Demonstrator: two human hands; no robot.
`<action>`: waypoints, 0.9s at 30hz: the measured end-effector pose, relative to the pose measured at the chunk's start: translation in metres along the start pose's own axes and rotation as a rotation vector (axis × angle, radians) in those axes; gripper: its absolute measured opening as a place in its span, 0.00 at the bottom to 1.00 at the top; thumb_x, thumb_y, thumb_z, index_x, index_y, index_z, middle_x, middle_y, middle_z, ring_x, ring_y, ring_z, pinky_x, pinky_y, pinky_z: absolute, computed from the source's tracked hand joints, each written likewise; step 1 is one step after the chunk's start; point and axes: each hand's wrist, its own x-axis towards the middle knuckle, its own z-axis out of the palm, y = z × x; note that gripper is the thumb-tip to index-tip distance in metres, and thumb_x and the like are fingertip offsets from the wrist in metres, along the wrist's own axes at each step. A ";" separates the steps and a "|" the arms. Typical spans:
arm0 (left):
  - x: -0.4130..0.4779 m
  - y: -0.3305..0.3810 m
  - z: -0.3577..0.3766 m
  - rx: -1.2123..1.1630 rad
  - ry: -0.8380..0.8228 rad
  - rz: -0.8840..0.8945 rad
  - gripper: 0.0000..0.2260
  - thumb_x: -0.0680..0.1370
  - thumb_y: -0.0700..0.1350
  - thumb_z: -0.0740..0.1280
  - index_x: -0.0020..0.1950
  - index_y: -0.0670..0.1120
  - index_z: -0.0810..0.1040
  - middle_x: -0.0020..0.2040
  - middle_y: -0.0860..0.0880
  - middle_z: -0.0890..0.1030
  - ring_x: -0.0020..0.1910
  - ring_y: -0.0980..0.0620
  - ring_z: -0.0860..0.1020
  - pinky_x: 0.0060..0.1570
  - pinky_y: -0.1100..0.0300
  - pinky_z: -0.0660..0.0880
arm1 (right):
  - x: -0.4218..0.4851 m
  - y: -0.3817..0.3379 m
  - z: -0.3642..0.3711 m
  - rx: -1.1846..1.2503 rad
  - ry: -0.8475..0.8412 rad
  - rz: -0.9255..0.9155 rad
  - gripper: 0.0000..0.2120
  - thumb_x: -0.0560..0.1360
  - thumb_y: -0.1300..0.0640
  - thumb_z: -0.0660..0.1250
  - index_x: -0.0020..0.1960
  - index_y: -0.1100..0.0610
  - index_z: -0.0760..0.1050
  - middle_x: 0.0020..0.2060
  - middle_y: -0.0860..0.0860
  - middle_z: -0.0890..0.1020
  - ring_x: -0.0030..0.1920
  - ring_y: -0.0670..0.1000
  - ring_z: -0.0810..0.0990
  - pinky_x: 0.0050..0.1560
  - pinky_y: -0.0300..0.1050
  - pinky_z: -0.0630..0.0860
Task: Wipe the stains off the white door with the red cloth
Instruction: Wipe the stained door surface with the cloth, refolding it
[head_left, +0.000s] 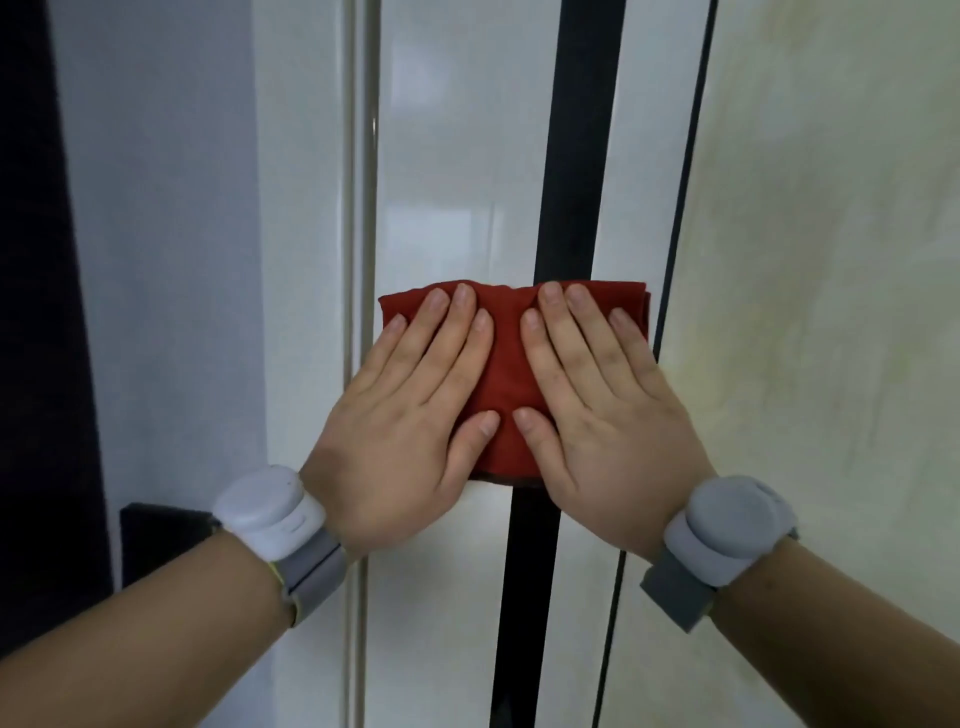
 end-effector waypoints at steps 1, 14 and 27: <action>0.011 -0.004 -0.005 -0.005 0.007 -0.011 0.30 0.86 0.57 0.50 0.84 0.43 0.51 0.85 0.44 0.50 0.84 0.47 0.47 0.83 0.48 0.46 | 0.011 0.006 -0.003 -0.004 0.014 0.000 0.31 0.85 0.46 0.53 0.82 0.61 0.53 0.82 0.58 0.53 0.82 0.57 0.49 0.81 0.59 0.52; 0.158 -0.042 -0.088 0.036 0.151 0.037 0.24 0.84 0.54 0.54 0.72 0.42 0.77 0.76 0.43 0.74 0.75 0.42 0.71 0.73 0.47 0.71 | 0.136 0.076 -0.052 0.027 0.107 -0.035 0.31 0.83 0.47 0.51 0.81 0.62 0.58 0.81 0.58 0.57 0.82 0.56 0.54 0.80 0.58 0.54; 0.203 -0.006 -0.140 -0.089 -0.192 -0.274 0.11 0.76 0.50 0.70 0.57 0.52 0.76 0.51 0.51 0.81 0.53 0.46 0.78 0.51 0.52 0.78 | 0.132 0.081 -0.084 0.382 0.079 0.095 0.13 0.76 0.60 0.62 0.55 0.58 0.82 0.49 0.52 0.78 0.46 0.55 0.79 0.44 0.54 0.80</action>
